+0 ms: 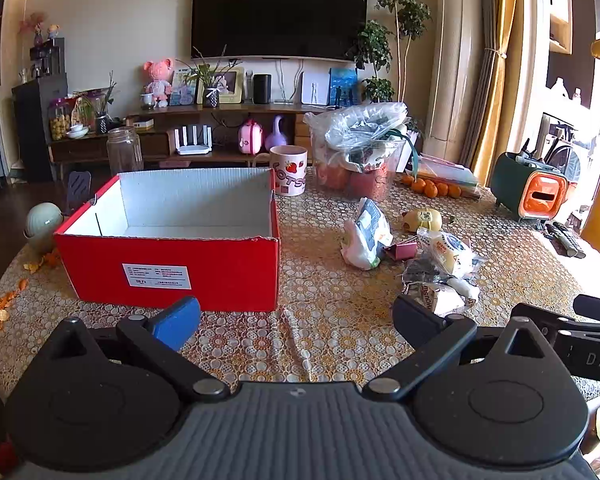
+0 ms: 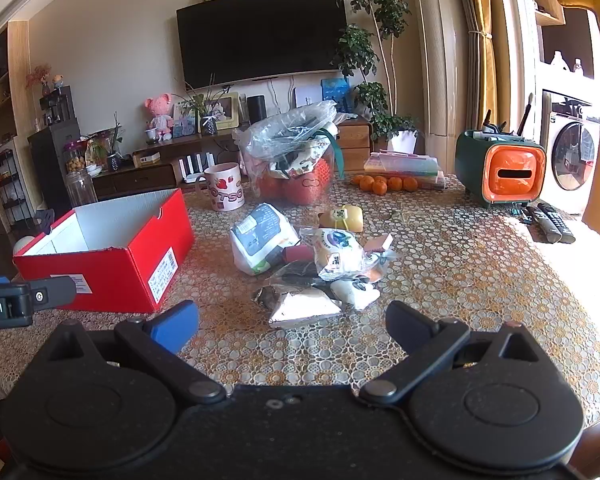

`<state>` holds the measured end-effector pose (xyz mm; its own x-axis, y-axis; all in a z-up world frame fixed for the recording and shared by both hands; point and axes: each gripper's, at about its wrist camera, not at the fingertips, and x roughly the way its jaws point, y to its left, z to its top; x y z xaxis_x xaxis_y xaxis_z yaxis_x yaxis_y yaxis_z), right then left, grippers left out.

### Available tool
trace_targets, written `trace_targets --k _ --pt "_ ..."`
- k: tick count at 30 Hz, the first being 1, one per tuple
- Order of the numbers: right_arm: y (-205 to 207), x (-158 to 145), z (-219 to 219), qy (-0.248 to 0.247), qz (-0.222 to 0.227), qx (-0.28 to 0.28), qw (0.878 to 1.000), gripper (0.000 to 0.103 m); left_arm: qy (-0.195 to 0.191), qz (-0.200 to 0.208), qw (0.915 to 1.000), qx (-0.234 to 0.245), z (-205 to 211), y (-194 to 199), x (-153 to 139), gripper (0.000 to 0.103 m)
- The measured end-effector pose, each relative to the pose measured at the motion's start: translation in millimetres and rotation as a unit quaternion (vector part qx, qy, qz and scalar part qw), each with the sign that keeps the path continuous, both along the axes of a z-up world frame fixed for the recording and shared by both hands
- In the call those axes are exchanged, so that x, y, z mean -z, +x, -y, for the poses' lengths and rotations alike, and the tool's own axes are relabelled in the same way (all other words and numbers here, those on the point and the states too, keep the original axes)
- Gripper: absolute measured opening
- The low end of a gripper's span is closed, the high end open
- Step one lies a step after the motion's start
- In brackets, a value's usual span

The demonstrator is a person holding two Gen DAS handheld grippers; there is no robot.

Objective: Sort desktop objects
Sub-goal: 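Reach the left tool to the tissue pack while the right tool reaches the blueberry bread bag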

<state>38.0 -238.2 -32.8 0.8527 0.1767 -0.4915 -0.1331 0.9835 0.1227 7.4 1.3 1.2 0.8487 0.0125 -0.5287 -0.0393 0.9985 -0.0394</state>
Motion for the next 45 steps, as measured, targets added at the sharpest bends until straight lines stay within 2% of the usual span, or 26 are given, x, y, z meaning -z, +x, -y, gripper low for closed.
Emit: trace_targets --k 5,13,19,28,33,39,45 --pt "9.8 3.6 2.8 -0.009 0.002 -0.002 1.000 0.096 0.016 -0.004 0.9997 0.018 8.7 11.4 3.4 0.103" --pt "39.6 7.3 13.4 -0.032 0.009 -0.009 0.999 0.096 -0.006 -0.004 0.9995 0.032 16.4 50.8 0.9 0.103" --pt "73.0 11.3 24.8 -0.053 0.012 -0.017 0.998 0.094 0.020 0.006 0.9992 0.034 35.6 94.7 -1.5 0.103" --pt "129.3 28.8 30.3 -0.082 -0.009 -0.025 0.996 0.088 0.062 0.015 0.9944 0.085 63.3 170.8 12.6 0.103" --pt "159.0 40.3 28.6 -0.080 -0.030 -0.034 0.996 0.084 0.074 -0.010 0.9914 0.108 73.8 212.8 30.9 0.103" --pt "184.6 49.7 20.4 -0.087 -0.041 -0.052 0.994 0.083 0.069 -0.050 0.9889 0.122 78.2 255.0 53.3 0.103" --pt "203.3 61.8 17.2 -0.087 -0.062 -0.064 0.992 0.079 0.067 -0.081 0.9873 0.119 80.6 285.1 74.0 0.102"
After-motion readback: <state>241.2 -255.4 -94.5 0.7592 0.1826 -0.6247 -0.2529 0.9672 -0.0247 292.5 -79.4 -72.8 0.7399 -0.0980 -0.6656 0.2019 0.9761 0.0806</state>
